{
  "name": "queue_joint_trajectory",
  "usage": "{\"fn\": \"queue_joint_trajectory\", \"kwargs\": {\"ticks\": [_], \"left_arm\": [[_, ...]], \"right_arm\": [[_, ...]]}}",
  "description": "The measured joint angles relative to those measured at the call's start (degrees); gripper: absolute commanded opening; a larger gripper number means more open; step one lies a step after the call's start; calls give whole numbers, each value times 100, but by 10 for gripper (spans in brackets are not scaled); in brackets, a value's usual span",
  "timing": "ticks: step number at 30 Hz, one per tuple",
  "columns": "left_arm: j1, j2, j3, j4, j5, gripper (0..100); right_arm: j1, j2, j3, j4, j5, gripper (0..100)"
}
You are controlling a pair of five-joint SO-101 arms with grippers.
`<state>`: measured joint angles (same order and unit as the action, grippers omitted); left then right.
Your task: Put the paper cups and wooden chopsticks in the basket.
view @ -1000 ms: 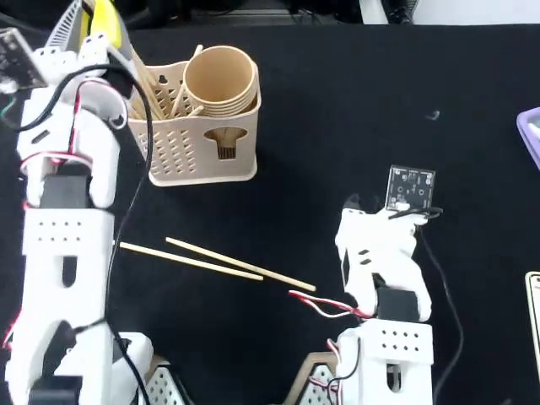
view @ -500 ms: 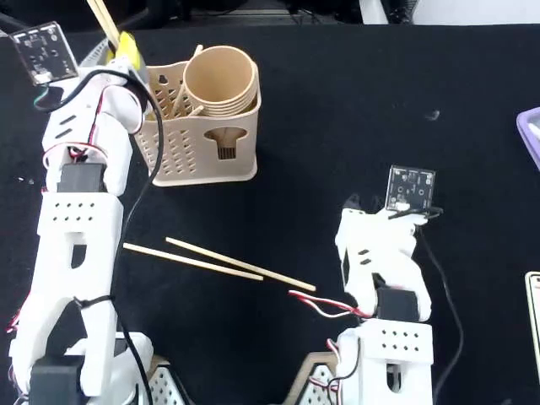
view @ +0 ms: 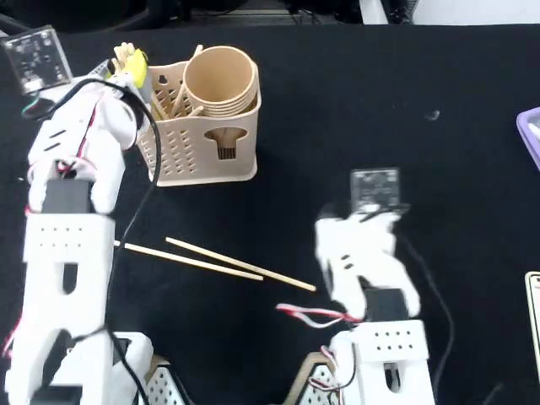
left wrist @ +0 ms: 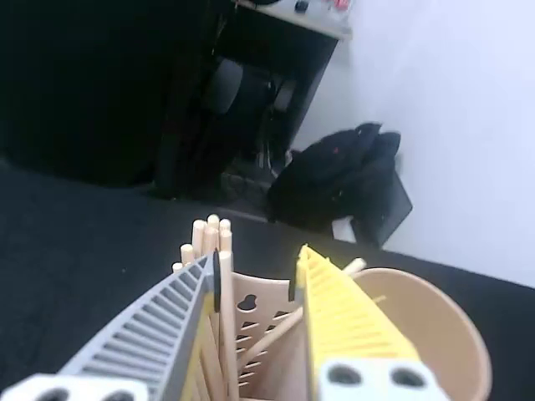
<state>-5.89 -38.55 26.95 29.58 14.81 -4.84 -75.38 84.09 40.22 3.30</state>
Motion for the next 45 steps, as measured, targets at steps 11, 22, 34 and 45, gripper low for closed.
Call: {"fn": "queue_joint_trajectory", "kwargs": {"ticks": [11,22,34,45], "left_arm": [[-1363,-1732,853,2558,-932,166],[-2840,-1741,3077,2453,-985,166],[-2892,-1741,4123,1653,-985,166],[-3218,-1741,4158,1653,-985,166]], "right_arm": [[-2708,0,-580,1618,651,222],[-3930,1864,-1204,1055,642,224],[-4422,5600,-2673,53,659,221],[-4114,6813,-3429,26,1925,218]]}}
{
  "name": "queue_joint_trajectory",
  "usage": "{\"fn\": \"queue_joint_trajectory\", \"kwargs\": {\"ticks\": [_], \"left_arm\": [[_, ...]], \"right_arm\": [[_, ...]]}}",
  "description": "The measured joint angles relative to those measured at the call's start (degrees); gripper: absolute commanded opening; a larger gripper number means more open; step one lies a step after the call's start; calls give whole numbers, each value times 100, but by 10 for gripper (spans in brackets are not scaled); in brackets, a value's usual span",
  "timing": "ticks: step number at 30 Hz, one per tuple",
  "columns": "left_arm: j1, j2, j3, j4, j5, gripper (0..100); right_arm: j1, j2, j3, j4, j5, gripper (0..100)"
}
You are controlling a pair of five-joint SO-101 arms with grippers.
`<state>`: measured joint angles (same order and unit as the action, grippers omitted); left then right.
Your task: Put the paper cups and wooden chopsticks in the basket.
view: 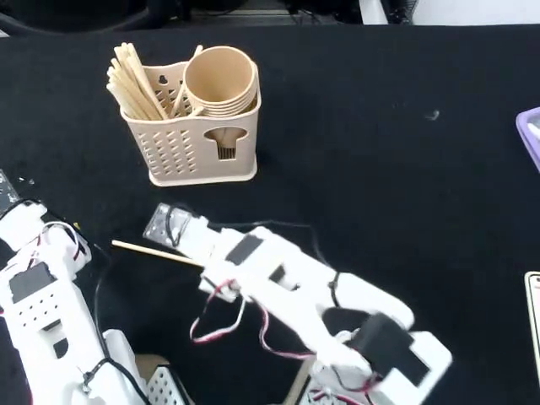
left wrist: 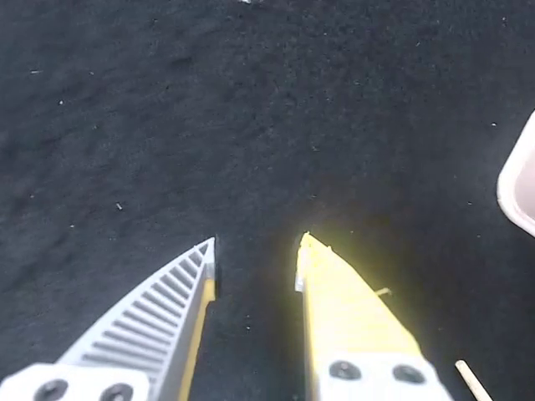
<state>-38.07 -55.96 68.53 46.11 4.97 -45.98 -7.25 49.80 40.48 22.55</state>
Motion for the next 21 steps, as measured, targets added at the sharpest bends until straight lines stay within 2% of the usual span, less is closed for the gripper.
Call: {"fn": "queue_joint_trajectory", "kwargs": {"ticks": [4,8,10,16,21], "left_arm": [[-35,0,0,0,0,166],[-53,0,0,0,0,166],[-53,0,0,0,0,166],[-53,0,0,0,0,166],[-53,0,0,0,0,166]], "right_arm": [[44,387,-149,0,185,178],[53,440,-264,9,273,4],[53,440,-334,97,457,26],[44,440,-448,571,747,10],[44,-422,-431,1301,774,10]]}}
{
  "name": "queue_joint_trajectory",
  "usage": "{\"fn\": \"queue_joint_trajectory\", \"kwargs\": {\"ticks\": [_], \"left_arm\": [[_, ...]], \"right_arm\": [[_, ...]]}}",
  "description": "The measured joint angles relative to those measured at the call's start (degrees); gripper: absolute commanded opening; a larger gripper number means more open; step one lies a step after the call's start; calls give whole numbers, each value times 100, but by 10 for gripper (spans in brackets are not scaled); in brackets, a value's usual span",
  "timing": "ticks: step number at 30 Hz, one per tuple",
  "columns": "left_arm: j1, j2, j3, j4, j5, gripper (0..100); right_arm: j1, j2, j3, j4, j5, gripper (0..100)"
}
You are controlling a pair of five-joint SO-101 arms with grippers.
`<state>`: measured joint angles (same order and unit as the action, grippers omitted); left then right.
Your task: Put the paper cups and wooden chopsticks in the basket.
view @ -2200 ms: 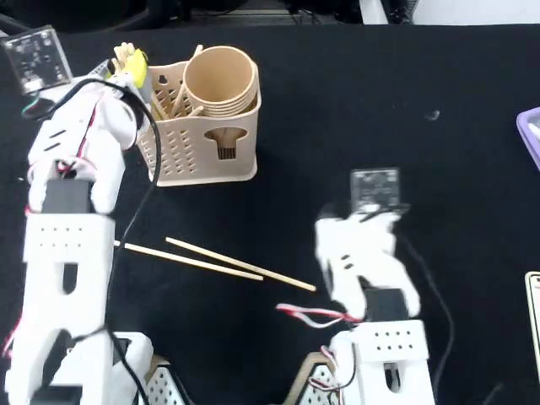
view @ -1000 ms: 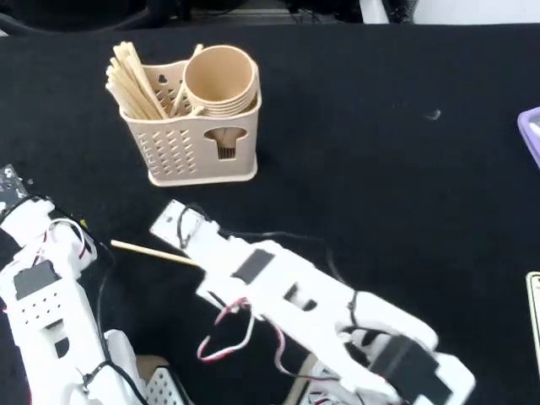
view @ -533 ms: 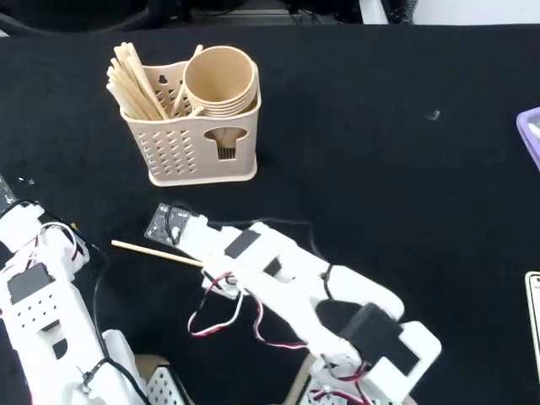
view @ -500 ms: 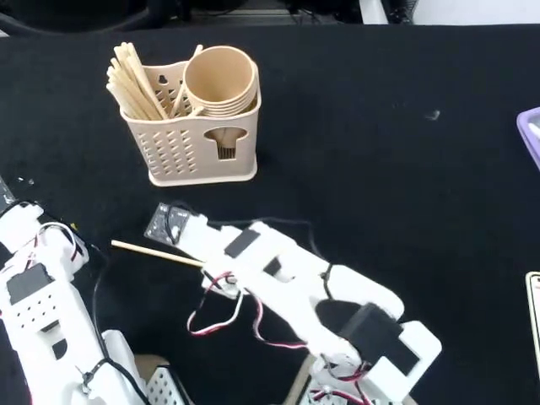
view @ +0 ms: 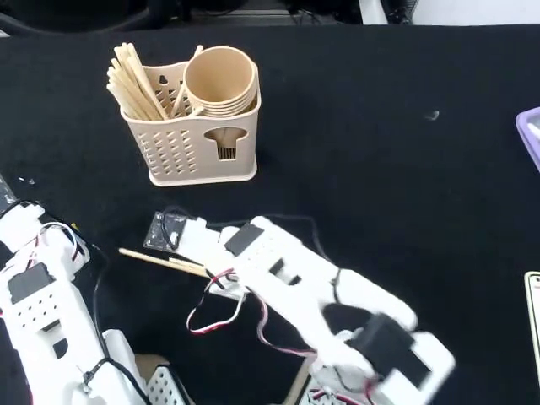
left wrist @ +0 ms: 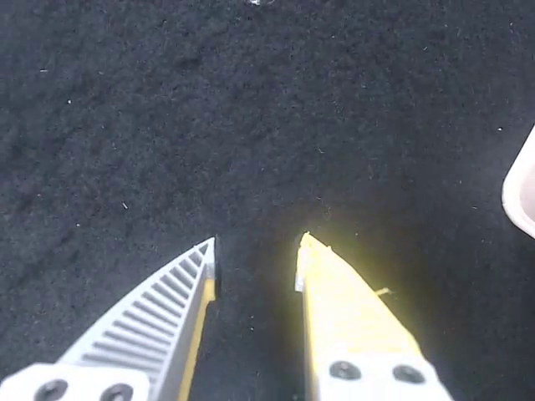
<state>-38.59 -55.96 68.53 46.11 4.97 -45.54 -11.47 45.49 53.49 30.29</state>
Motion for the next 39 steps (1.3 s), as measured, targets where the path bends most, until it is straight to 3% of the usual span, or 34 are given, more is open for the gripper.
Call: {"fn": "queue_joint_trajectory", "kwargs": {"ticks": [10,15,22,31,39], "left_arm": [[0,0,0,0,0,166],[0,0,18,0,0,166],[9,-62,352,-264,0,166],[448,-53,519,-299,0,166],[554,-62,527,-299,0,166]], "right_arm": [[369,-2479,0,607,26,11],[633,-3385,0,-396,-1011,11],[651,-3903,-316,-2673,-2690,11],[747,-2242,-1020,-5925,-3042,11],[756,44,-2971,-6479,-3051,11]]}}
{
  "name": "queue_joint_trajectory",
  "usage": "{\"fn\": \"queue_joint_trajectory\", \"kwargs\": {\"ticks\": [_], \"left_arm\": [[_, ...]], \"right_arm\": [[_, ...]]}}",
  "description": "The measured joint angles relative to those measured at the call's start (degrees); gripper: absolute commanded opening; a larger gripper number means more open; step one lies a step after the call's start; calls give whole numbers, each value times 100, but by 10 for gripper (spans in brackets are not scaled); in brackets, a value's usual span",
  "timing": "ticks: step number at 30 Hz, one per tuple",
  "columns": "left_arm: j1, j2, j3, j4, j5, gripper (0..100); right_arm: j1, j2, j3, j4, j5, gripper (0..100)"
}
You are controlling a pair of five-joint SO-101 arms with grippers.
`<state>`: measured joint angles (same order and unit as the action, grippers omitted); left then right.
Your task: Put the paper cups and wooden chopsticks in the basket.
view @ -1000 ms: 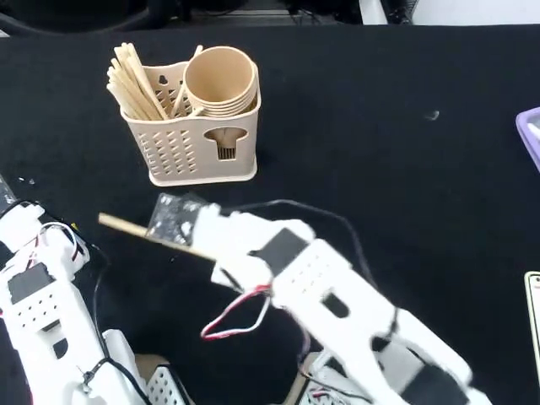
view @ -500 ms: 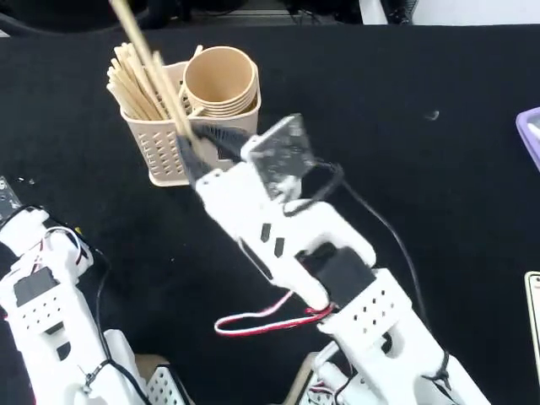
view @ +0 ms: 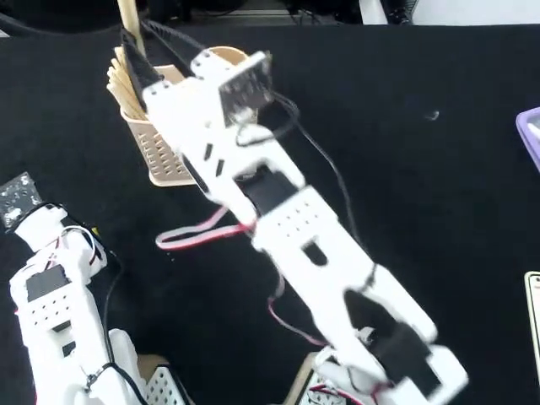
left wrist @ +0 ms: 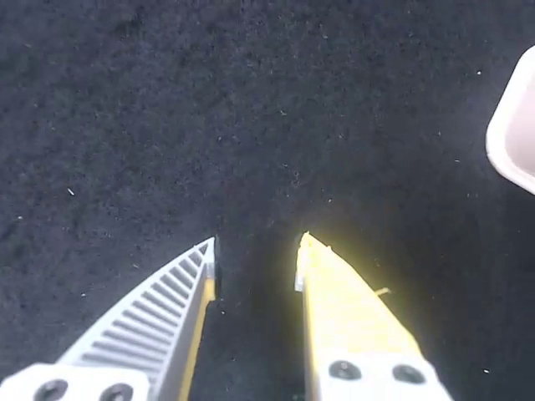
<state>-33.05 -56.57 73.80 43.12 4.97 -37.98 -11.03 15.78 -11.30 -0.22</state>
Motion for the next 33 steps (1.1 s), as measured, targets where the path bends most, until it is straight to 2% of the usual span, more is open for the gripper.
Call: {"fn": "queue_joint_trajectory", "kwargs": {"ticks": [6,11,21,27,33], "left_arm": [[0,0,0,0,0,166],[0,0,0,0,0,166],[0,0,0,0,0,166],[0,0,0,0,0,166],[0,0,0,0,0,166]], "right_arm": [[123,1240,-809,0,0,11],[422,1582,-853,0,0,11],[457,1275,255,-9,9,18],[246,826,747,-9,0,146],[246,422,782,-9,0,101]]}}
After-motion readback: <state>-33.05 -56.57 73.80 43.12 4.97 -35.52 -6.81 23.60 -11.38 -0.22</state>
